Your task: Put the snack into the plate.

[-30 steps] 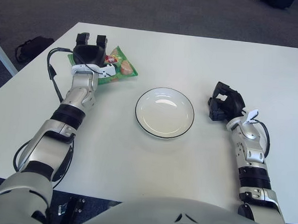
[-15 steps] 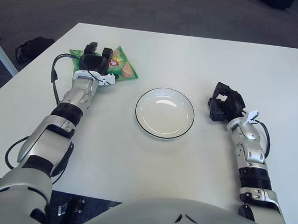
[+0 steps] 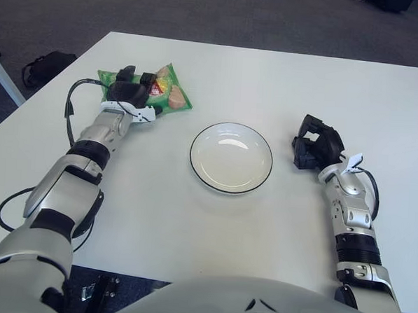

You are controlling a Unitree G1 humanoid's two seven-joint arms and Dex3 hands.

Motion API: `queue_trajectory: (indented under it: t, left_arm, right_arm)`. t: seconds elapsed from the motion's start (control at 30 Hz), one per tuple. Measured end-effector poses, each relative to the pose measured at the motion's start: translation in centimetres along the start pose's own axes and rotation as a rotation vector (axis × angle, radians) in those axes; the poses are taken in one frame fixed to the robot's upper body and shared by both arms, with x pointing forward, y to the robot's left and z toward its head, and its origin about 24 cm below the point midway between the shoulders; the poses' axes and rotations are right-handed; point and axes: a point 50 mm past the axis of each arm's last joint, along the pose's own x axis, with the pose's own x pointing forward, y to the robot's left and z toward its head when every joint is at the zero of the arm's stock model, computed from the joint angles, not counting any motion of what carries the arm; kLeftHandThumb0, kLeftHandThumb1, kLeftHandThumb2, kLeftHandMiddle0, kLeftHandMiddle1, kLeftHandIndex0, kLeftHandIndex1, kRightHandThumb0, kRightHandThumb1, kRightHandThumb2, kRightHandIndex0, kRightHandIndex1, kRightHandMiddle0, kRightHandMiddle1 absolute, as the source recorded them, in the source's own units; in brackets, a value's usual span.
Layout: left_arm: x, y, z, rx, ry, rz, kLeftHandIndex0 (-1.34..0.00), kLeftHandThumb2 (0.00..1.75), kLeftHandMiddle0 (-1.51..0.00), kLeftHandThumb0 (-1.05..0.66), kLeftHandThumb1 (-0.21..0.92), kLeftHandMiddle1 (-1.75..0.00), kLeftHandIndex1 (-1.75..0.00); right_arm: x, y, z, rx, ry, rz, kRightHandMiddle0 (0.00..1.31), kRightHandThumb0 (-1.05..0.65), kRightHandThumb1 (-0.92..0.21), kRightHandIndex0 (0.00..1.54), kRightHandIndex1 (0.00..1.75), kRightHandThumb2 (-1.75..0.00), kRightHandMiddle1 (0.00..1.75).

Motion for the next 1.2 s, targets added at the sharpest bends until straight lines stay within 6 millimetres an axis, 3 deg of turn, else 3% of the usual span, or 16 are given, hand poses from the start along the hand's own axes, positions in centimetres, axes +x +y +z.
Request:
queue_trajectory:
  t: [0.1,0.23,0.53,0.73,0.87,0.9,0.93,1.0,1.03,1.2]
  left_arm:
    - [0.02,-0.02,-0.08,-0.021,0.000,-0.003,0.00,0.72,-0.03,-0.95,0.92,-0.42,-0.56]
    - [0.01,-0.14,-0.13,-0.048,0.006,0.003,0.00,0.64,-0.04,-0.93,0.92,-0.90,-0.84]
    - [-0.03,-0.32,-0.42,-0.068,0.026,0.032,0.00,0.56,-0.15,-0.94,0.92,-1.64,-1.14]
    - [-0.19,-0.34,-0.62,-0.090,0.026,0.066,0.00,0.57,-0.27,-0.91,0.88,-1.73,-1.27]
    - [-0.28,-0.37,-0.62,-0.092,0.020,0.085,0.00,0.68,-0.30,-0.86,0.79,-1.74,-1.28]
    - [-0.29,-0.37,-0.61,-0.092,0.019,0.089,0.00,0.82,-0.35,-0.40,0.69,-1.74,-1.39]
    - [-0.30,-0.36,-0.59,-0.092,0.016,0.095,0.00,0.91,-0.39,-0.11,0.62,-1.75,-1.47]
    - [-0.32,-0.31,-0.55,-0.091,0.012,0.108,-0.01,1.01,-0.43,0.14,0.55,-1.75,-1.59]
    - [-0.32,-0.29,-0.53,-0.090,0.011,0.113,-0.10,1.05,-0.48,0.09,0.52,-1.70,-1.65]
    - [-0.36,-0.19,-0.47,-0.082,0.006,0.144,-0.31,1.18,-0.63,0.01,0.39,-1.57,-1.73]
  right_arm:
    - [-0.04,0.00,-0.02,0.001,0.004,0.000,0.79,-0.58,-0.11,1.35,1.75,-1.57,1.75]
    - [-0.07,0.02,-0.04,0.002,0.009,0.000,0.79,-0.58,-0.11,1.35,1.75,-1.57,1.75]
    - [-0.09,0.07,0.00,0.001,0.012,0.001,0.80,-0.58,-0.11,1.35,1.75,-1.58,1.75]
    - [-0.09,0.13,0.01,0.000,0.014,0.003,0.80,-0.58,-0.11,1.35,1.75,-1.58,1.75]
    - [-0.09,0.19,0.00,0.000,0.016,0.005,0.80,-0.58,-0.11,1.35,1.75,-1.58,1.75]
    - [-0.09,0.20,0.00,0.000,0.016,0.005,0.80,-0.58,-0.11,1.35,1.75,-1.58,1.75]
    - [-0.09,0.21,0.00,0.000,0.017,0.005,0.80,-0.58,-0.11,1.35,1.75,-1.58,1.75]
    - [-0.09,0.23,-0.02,0.000,0.019,0.004,0.80,-0.58,-0.11,1.35,1.75,-1.58,1.75]
    - [-0.09,0.24,-0.02,0.000,0.020,0.004,0.80,-0.58,-0.11,1.35,1.75,-1.58,1.75]
    - [-0.08,0.30,-0.02,0.000,0.023,0.005,0.79,-0.58,-0.11,1.35,1.75,-1.58,1.75]
